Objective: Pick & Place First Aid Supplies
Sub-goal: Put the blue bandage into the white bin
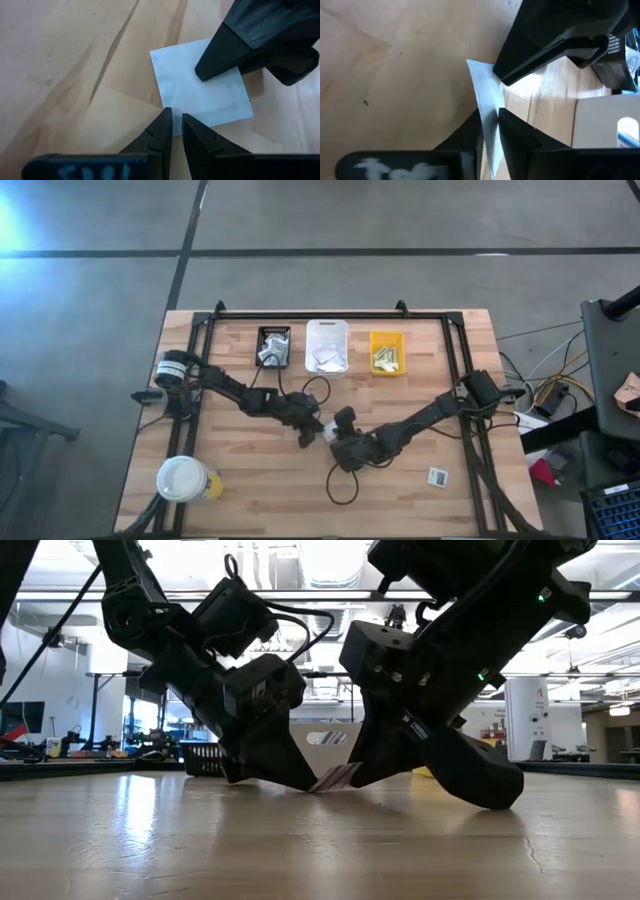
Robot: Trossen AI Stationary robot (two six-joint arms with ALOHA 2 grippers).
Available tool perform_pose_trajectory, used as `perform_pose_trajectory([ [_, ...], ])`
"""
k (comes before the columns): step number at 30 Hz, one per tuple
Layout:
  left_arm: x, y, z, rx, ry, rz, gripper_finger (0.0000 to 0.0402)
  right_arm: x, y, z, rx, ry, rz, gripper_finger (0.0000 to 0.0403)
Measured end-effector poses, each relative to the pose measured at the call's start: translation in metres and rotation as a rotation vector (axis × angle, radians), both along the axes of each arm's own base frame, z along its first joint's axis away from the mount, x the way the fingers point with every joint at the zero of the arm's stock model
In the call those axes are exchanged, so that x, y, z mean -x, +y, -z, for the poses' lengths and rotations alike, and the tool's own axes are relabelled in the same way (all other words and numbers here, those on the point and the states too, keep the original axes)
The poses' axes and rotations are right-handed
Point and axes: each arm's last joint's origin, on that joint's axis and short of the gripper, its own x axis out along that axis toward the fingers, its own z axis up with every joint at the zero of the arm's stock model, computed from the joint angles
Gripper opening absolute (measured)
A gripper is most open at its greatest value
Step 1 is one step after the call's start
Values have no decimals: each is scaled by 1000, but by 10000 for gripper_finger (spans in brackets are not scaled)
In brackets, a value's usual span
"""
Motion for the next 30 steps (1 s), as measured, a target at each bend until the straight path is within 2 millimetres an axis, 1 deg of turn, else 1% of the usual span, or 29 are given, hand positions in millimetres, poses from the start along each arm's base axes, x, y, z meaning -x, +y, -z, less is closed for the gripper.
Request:
perform_pose_trajectory([
  [6,1,0,-9,-64,-33,58,53,0,0,-1,-20,-19,29,14],
  [10,5,-1,-20,-122,-60,113,53,1,3,-1,-19,-20,26,8],
  [14,7,0,-39,-188,-117,144,53,1,3,-2,-33,-25,46,8],
  [20,22,5,-62,-330,-105,97,53,2,3,-7,-41,0,78,8],
  [24,33,9,-74,-412,-59,54,53,4,1,-19,-44,0,89,8],
  [27,39,11,-81,-452,-40,24,53,5,-1,-36,-46,-55,115,8],
  [30,44,12,-84,-478,-15,1,53,7,-8,-56,-58,-121,152,8],
])
